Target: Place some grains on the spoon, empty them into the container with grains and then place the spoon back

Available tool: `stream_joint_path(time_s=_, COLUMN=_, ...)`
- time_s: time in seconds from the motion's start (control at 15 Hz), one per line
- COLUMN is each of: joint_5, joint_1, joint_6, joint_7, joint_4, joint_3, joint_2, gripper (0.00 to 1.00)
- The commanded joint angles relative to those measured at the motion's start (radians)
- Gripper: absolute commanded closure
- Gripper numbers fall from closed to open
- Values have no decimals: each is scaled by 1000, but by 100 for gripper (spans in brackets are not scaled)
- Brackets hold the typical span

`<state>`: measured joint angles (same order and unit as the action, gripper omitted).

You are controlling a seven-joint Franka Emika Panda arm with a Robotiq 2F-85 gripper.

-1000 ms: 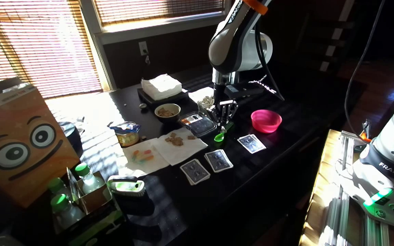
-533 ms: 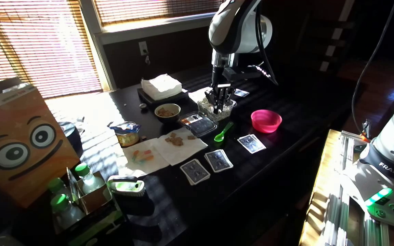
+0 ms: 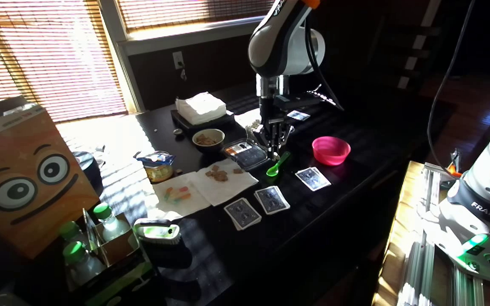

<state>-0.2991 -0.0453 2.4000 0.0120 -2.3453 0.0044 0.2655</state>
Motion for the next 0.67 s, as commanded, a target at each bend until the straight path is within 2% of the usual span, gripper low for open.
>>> stream_joint_path(time_s=0.0, joint_5=-6, joint_1=-2, joint_6=9, joint_7=17, joint_4=31, joint_3=14, joint_2=65, gripper=96)
stream_joint_path(time_s=0.6, joint_5=-11, joint_1=-9, joint_6=125, joint_7=9, joint_4=17, joint_3=28, joint_2=124, gripper=96)
